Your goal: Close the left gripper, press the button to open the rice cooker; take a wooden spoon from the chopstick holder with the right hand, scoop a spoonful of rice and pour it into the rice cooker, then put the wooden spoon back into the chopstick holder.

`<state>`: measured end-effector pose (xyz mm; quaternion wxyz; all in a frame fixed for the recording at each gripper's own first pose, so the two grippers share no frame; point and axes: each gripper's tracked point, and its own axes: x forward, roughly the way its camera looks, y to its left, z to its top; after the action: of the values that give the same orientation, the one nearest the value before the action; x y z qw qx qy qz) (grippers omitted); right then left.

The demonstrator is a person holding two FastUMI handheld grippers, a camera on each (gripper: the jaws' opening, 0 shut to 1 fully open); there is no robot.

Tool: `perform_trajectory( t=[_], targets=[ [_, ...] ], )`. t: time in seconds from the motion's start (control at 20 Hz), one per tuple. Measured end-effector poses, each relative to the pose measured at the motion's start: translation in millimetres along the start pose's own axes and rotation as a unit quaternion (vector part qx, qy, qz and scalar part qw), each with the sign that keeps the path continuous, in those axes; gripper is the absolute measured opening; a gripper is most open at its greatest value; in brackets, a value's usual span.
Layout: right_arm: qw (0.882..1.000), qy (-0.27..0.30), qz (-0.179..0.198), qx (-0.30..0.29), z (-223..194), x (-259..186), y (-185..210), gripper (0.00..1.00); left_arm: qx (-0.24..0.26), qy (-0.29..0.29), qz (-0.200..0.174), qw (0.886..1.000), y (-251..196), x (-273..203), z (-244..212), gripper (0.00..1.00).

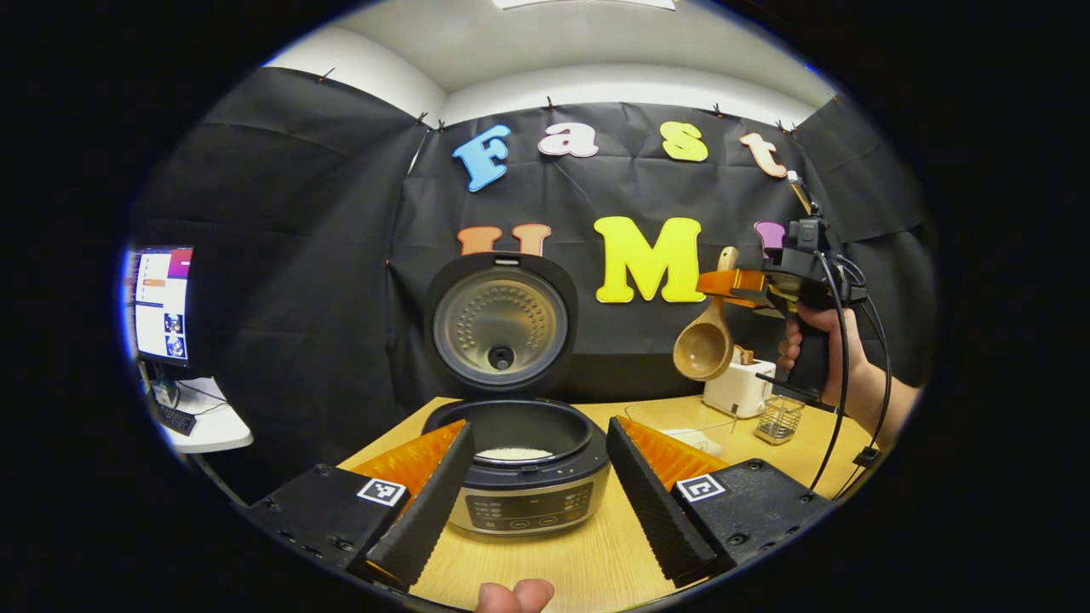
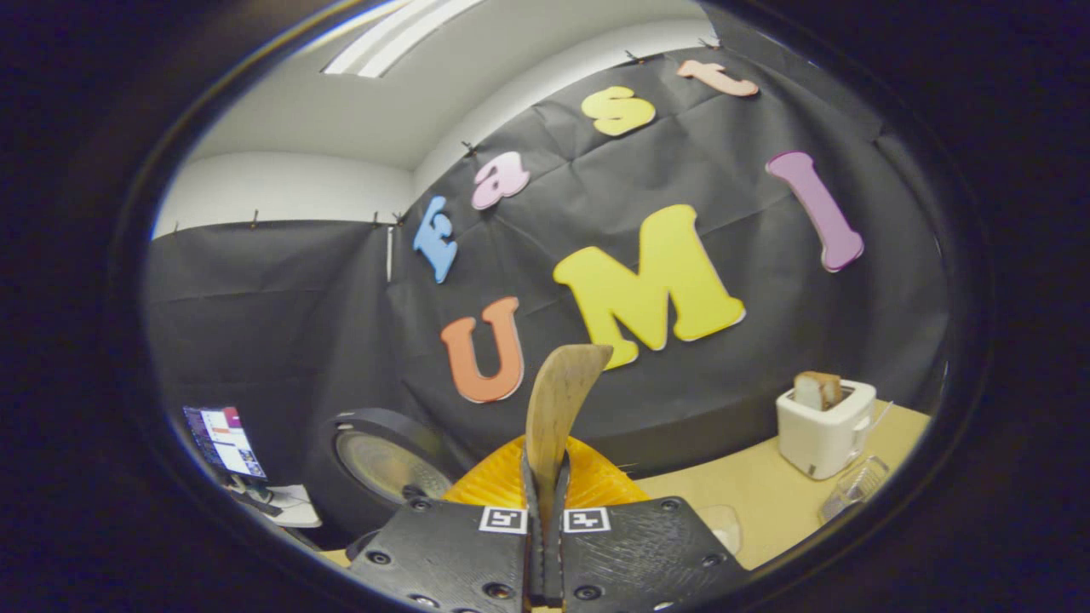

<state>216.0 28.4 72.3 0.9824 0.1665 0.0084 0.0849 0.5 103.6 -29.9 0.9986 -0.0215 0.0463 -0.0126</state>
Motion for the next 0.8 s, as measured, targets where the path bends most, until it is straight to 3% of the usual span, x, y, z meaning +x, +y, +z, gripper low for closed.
perform_trajectory(
  t=[0.2, 0.45, 0.8],
  targets=[
    [0.998, -0.025, -0.055, -0.006, 38, -26, -78, 0.01, 0.009, 0.007, 0.012, 1.0, -7, 5, -3, 0.99],
    [0.987, -0.062, -0.147, -0.014, 78, -58, -189, 0.0, 0.01, -0.005, 0.022, 1.0, -10, 2, 6, 0.99],
    [0.974, -0.037, -0.223, -0.002, 46, -57, -282, 0.01, 0.01, -0.012, 0.023, 1.0, -15, 1, 11, 0.99]
  ],
)
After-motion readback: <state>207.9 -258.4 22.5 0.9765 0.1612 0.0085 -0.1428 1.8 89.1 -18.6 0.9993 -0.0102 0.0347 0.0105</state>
